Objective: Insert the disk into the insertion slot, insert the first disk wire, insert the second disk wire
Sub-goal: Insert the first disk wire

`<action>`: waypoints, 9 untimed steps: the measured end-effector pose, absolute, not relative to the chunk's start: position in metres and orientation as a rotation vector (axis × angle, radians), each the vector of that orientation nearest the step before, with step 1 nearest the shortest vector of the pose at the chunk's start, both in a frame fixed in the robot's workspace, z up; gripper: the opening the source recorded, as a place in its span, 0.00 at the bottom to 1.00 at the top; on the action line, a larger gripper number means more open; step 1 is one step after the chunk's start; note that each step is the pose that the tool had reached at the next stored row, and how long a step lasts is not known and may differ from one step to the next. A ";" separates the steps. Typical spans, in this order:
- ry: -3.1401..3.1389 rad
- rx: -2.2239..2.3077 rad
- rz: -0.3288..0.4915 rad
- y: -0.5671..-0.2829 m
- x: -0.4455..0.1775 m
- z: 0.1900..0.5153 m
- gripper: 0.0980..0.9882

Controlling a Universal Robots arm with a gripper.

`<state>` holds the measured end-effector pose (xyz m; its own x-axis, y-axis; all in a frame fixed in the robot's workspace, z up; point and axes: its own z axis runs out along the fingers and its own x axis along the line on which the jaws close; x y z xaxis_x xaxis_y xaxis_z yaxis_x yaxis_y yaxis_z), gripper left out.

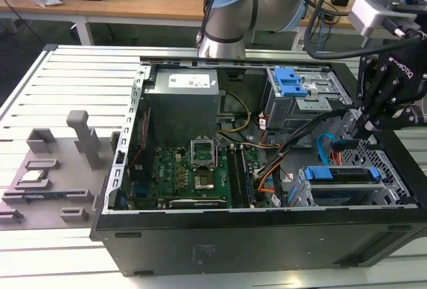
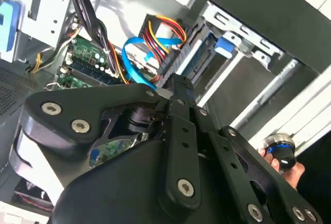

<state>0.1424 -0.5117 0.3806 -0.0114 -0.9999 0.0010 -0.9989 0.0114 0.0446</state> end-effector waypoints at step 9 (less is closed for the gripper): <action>-2.210 2.185 -0.047 -0.506 0.145 0.373 0.01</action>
<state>0.1449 -0.5058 0.3726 -0.0114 -0.9999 0.0025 -0.9989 0.0115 0.0450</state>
